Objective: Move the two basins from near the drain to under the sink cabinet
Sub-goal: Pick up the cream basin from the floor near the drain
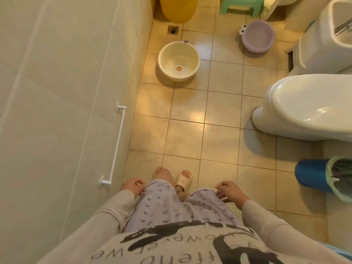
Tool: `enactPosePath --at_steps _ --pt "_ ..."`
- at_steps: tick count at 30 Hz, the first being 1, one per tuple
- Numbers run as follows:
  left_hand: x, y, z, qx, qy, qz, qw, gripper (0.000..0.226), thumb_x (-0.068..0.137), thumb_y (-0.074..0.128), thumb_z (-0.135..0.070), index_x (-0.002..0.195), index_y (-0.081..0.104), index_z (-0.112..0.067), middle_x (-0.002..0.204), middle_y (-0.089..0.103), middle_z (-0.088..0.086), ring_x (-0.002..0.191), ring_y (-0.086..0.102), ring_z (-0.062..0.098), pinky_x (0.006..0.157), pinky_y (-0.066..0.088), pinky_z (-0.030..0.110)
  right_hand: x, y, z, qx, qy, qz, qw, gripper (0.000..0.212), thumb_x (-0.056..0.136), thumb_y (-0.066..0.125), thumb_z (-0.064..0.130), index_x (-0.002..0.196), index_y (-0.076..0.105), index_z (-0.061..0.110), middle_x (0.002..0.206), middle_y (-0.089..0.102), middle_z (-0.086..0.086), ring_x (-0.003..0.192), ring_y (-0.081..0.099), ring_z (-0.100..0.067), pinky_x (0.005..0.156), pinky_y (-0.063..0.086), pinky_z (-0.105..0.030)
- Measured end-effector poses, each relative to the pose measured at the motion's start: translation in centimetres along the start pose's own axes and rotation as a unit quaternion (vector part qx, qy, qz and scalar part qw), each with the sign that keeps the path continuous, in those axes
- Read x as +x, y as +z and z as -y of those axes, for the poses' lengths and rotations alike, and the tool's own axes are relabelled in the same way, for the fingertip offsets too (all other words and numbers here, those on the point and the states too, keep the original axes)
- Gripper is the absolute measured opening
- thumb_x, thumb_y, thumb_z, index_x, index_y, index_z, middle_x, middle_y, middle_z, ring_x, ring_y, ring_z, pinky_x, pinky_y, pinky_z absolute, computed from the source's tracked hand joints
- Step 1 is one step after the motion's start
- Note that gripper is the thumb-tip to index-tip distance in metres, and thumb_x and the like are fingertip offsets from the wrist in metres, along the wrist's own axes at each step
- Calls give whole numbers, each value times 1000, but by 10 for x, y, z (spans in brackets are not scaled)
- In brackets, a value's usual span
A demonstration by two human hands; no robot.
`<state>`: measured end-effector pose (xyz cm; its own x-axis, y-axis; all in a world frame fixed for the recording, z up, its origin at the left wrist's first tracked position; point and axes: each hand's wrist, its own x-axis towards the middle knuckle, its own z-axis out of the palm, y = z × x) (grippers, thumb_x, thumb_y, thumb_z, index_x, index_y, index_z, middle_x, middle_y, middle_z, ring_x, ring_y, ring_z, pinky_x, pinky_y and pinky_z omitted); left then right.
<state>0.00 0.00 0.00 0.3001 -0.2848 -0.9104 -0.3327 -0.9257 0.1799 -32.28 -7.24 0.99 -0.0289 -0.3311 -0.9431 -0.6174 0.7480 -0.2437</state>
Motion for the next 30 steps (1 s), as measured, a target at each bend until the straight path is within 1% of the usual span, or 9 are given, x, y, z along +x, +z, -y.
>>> enactPosePath --at_steps 3,6,8,11,15,18,23,27,30 --pt "3 1 6 5 -28 -22 999 19 81 57 -8 66 56 -20 77 61 9 75 54 23 65 37 24 11 -18 31 24 -41 -22 999 20 93 50 16 100 61 1 78 62 -10 65 56 -19 59 46 -27" --pt "6 -3 8 6 -55 -4 998 19 84 56 -7 67 56 -16 79 61 10 76 55 24 71 43 28 15 -35 70 42 -85 -34 995 17 93 50 15 99 60 3 77 62 -8 64 57 -18 60 46 -27" --pt "11 -9 1 8 -59 9 998 19 86 55 -7 68 56 -14 72 61 8 69 56 23 66 45 26 18 -44 92 48 -104 -35 993 15 93 49 15 99 59 5 77 62 -8 65 57 -18 61 46 -28" --pt "26 -17 -16 -11 -57 11 998 24 88 50 -2 66 52 -12 63 55 6 52 49 18 48 37 23 29 -55 122 48 -122 -37 991 16 94 49 15 100 59 6 78 62 -8 66 58 -18 61 47 -27" --pt "51 -39 -54 -25 -55 10 998 22 89 48 -2 69 52 -11 61 53 6 42 48 15 46 32 21 50 -66 155 50 -112 -43 991 14 93 49 14 98 60 7 78 62 -8 66 58 -19 60 47 -27" --pt "67 -66 -94 -38 -52 9 998 16 88 48 -3 75 56 -9 61 53 7 50 46 18 51 34 22 66 -75 178 37 -89 -48 994 12 92 50 14 93 60 8 77 63 -8 64 58 -18 59 46 -27" --pt "96 -121 -184 -39 -19 16 999 20 88 47 -2 72 53 -12 64 56 6 52 48 16 46 32 22 88 -93 213 29 -35 -78 996 12 90 49 13 90 58 7 74 62 -8 61 56 -19 55 44 -26" --pt "109 -166 -268 -76 36 26 996 16 91 46 -3 80 54 -10 69 55 6 55 48 16 34 34 13 96 -111 231 11 3 -97 995 11 91 47 14 89 56 7 73 60 -8 62 55 -22 55 41 -24" --pt "112 -191 -327 -82 82 23 993 15 91 47 -7 79 55 -14 70 57 2 57 50 14 44 39 18 103 -125 247 12 22 -103 994 14 92 48 15 92 57 4 79 61 -10 66 56 -22 57 43 -27"
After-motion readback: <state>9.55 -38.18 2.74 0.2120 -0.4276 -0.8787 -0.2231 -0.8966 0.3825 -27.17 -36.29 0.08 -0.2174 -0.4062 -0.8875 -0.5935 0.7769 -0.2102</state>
